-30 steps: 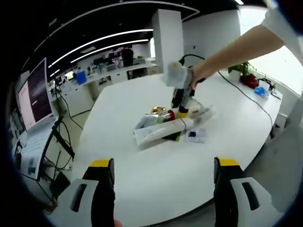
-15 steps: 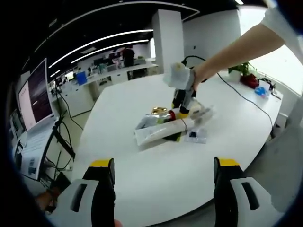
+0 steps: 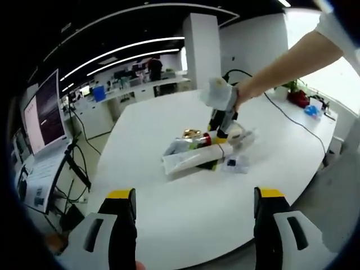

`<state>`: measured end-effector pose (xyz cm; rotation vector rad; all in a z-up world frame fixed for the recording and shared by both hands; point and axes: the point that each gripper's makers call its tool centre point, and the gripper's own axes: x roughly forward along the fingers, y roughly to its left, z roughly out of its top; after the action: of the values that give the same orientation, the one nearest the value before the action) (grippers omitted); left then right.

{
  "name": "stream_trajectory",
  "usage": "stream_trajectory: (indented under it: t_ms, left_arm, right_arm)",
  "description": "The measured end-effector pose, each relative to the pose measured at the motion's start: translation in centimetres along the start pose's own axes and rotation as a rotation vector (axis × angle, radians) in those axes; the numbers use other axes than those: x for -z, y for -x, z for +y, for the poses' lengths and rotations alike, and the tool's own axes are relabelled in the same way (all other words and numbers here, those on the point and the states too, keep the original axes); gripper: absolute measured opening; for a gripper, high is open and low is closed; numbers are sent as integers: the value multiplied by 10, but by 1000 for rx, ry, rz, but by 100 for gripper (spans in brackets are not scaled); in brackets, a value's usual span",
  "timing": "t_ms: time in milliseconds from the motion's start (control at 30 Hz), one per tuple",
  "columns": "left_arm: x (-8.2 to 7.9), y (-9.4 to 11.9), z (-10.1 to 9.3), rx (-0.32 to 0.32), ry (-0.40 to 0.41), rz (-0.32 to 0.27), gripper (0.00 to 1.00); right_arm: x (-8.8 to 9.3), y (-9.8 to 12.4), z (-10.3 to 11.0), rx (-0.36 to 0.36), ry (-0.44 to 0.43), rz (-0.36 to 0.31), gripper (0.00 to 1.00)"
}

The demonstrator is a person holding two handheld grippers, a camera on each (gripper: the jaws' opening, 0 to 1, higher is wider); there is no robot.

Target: Arrange the skincare products in the storage area until every visible bottle or jar stands upright without overlapping.

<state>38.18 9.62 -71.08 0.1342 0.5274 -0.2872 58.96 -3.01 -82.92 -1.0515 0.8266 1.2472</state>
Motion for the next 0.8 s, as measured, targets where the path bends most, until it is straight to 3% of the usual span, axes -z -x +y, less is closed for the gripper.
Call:
stream_trajectory:
  t_ms: [267, 800]
  left_arm:
    - [-2, 1, 2, -13, -3, -10, 84]
    - [-5, 2, 2, -11, -6, -26, 84]
  right_arm:
    - [5, 10, -1, 45, -16, -18, 28]
    - [9, 58, -20, 179, -238, -204, 27]
